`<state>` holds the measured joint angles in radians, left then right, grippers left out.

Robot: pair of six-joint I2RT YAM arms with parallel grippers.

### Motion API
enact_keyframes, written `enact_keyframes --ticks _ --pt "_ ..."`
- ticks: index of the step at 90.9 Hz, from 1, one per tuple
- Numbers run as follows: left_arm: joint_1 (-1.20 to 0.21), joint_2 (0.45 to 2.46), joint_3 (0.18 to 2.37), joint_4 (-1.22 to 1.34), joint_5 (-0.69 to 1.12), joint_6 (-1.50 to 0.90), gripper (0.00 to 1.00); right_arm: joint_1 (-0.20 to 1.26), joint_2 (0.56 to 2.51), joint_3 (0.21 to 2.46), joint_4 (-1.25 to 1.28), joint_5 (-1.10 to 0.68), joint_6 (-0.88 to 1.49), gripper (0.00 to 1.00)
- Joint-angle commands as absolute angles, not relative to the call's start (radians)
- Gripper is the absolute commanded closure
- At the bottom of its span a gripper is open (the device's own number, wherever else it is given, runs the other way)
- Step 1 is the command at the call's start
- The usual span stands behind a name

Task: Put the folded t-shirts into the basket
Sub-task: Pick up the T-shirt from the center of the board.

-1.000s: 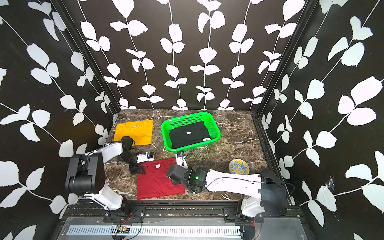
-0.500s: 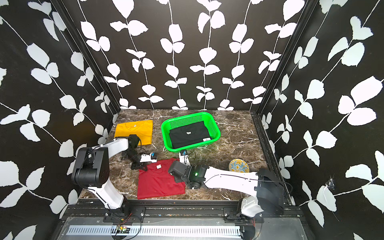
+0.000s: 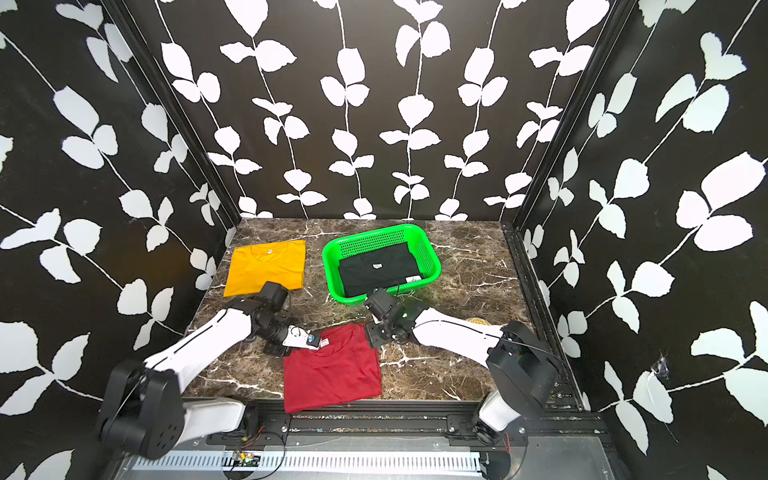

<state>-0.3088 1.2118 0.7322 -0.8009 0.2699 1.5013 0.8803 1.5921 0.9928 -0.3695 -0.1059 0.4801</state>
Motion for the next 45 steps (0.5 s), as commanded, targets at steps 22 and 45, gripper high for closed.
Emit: enact_keyframes --ticks 22,45 --pt "-0.360 1.104 0.675 -0.743 0.357 1.581 1.00 0.841 1.732 1.003 -0.299 -0.251 0.442 0.42" --pt "-0.360 1.111 0.669 -0.719 0.377 1.570 1.00 0.827 1.818 0.981 -0.191 -0.303 0.503 0.49"
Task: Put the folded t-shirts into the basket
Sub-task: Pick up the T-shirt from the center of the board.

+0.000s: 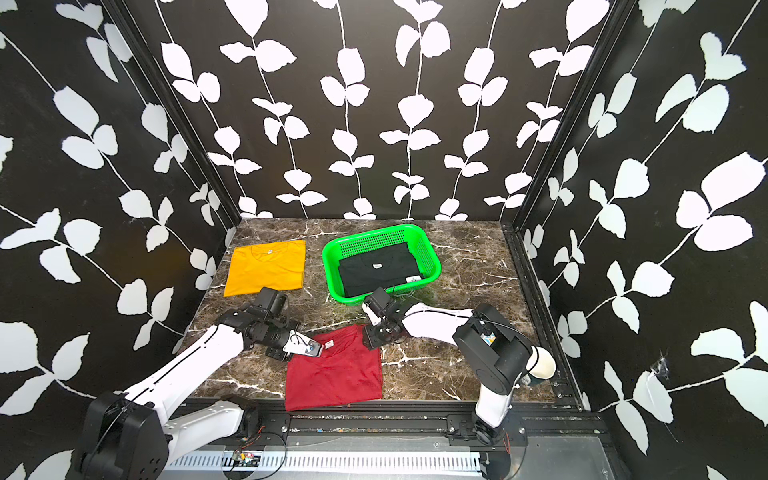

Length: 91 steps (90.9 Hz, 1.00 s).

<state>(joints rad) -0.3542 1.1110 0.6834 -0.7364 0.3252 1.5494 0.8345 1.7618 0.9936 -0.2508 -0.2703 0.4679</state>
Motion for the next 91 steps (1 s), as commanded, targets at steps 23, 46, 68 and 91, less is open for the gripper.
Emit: enact_keyframes --ticks 23,46,68,91 --pt "-0.360 1.114 0.668 -0.713 0.382 1.554 1.00 0.792 1.791 0.957 -0.122 -0.293 0.535 0.85" --pt "-0.360 1.117 0.737 -0.751 0.450 1.445 1.00 0.791 1.571 0.822 0.044 -0.342 0.468 1.00" --pt "-0.372 1.117 0.882 -0.824 0.518 1.202 1.00 0.823 1.256 0.725 -0.020 -0.224 0.364 1.00" --pt "-0.461 1.186 1.090 -0.881 0.529 1.007 1.00 0.815 1.018 0.784 -0.208 0.028 0.254 1.00"
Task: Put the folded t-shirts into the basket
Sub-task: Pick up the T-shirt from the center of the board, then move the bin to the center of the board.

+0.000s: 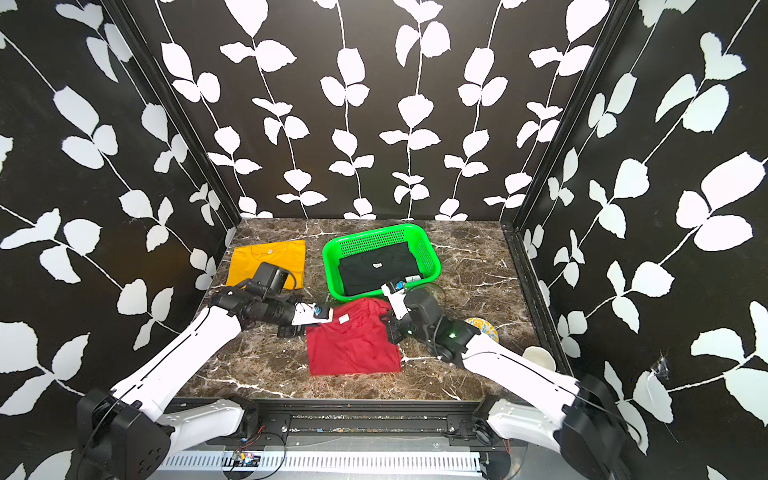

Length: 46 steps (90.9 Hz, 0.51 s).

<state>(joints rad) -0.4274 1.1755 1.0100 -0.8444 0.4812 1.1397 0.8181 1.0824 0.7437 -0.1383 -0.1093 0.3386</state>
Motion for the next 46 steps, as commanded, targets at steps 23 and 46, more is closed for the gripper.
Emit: enact_keyframes --ticks 23,46 --pt "-0.482 1.367 1.371 -0.906 0.462 0.980 1.00 0.763 0.972 0.896 -0.215 0.078 0.109 1.00" --pt "-0.480 1.614 1.647 -0.955 0.369 1.031 1.00 0.560 1.140 1.074 -0.232 -0.054 0.118 1.00"
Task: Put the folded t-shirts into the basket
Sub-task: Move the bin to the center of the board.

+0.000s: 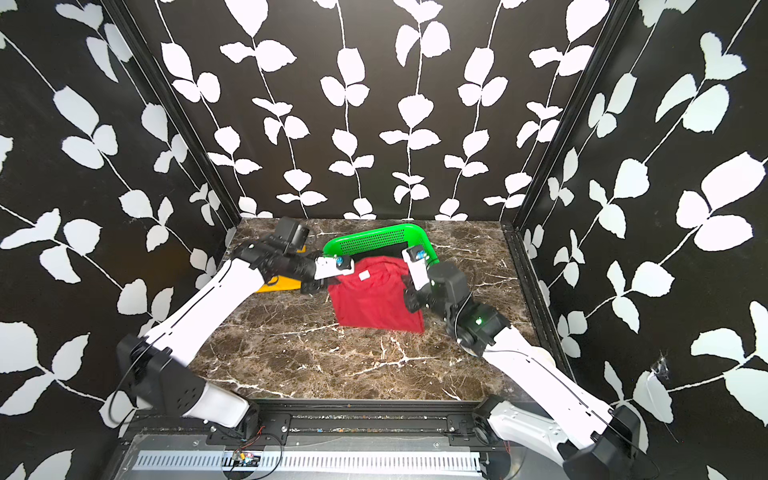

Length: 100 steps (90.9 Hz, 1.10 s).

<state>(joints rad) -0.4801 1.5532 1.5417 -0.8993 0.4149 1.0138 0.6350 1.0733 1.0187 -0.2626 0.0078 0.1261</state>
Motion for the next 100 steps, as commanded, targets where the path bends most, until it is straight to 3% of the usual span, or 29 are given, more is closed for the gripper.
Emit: enact_keyframes --ticks 1,25,54,77,100 --pt "-0.480 1.625 1.658 -0.959 0.365 1.033 1.00 0.550 1.150 1.079 -0.228 -0.062 0.122 1.00" --pt "-0.446 1.903 1.879 -0.993 0.308 1.043 1.00 0.402 1.401 1.184 -0.154 -0.168 0.125 1.00" --pt "-0.387 2.101 2.055 -0.983 0.248 1.050 1.00 0.342 1.663 1.335 -0.135 -0.227 0.149 1.00" --pt "-0.383 2.185 2.042 -0.960 0.214 1.066 1.00 0.333 1.832 1.460 -0.178 -0.224 0.144 1.00" --pt "-0.389 2.244 1.973 -0.946 0.222 1.067 1.00 0.331 1.910 1.420 -0.184 -0.229 0.151 1.00"
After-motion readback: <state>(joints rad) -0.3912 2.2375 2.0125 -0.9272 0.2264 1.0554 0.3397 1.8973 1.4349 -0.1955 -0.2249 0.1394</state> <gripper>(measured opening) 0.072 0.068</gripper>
